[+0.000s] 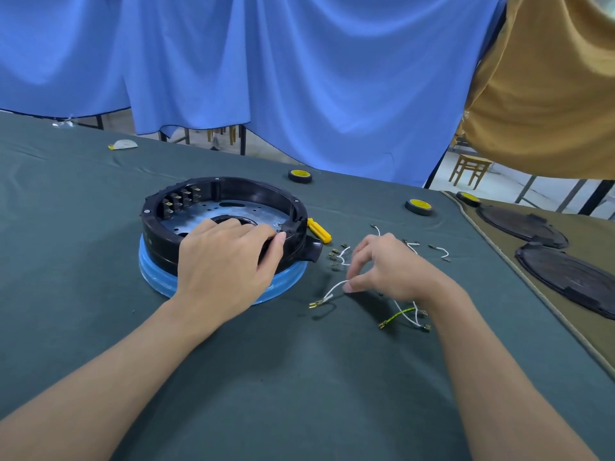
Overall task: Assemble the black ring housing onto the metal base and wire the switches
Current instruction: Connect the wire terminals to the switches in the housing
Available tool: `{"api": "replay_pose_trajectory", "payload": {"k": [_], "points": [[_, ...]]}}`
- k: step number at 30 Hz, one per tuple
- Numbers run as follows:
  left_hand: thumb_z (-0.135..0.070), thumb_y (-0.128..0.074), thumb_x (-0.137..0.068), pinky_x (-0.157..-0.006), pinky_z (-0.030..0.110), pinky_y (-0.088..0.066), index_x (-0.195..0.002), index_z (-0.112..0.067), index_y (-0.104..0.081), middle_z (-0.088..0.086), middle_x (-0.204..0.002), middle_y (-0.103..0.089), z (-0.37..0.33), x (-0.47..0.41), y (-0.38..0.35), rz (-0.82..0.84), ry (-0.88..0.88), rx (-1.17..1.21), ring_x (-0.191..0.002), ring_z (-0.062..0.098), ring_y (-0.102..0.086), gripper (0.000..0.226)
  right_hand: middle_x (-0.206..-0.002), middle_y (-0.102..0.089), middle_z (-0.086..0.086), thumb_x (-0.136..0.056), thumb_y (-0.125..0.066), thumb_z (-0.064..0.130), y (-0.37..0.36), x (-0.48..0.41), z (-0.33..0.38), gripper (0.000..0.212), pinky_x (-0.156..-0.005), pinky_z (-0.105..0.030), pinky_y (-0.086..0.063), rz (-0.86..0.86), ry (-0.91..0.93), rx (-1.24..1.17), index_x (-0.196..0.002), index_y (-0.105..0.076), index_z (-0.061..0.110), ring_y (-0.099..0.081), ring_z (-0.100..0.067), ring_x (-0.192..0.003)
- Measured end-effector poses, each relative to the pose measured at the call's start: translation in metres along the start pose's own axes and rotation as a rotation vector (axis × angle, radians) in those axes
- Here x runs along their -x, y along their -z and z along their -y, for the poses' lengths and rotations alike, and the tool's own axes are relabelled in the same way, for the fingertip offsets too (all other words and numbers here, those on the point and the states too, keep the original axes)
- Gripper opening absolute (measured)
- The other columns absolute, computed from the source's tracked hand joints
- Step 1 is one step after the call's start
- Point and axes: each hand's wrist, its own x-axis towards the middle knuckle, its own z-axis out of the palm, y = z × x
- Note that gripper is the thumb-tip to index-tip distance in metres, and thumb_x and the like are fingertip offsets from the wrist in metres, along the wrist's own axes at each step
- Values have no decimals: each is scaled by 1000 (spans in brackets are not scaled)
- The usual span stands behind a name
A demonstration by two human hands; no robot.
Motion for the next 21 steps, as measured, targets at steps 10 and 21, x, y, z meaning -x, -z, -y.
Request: {"api": "replay_pose_trajectory", "payload": {"k": [10, 21], "points": [[-20, -58, -93, -62, 38, -42, -87, -8, -71, 4, -80, -68, -3, 0, -1, -103, -100, 28, -69, 29, -60, 19, -49, -54, 1, -83, -75, 27, 10, 3, 14, 26, -45, -14, -30, -123, 99, -555, -61, -65, 16, -38, -7, -43], [-50, -42, -101, -84, 38, -33, -79, -17, -76, -10, -78, -71, -19, 4, 6, -10, -270, 214, -79, 21, -64, 52, -45, -44, -1, -92, -64, 22, 0, -6, 28, 37, -44, -23, -13, -276, -61, -1118, -58, -52, 12, -25, -11, -38]]}}
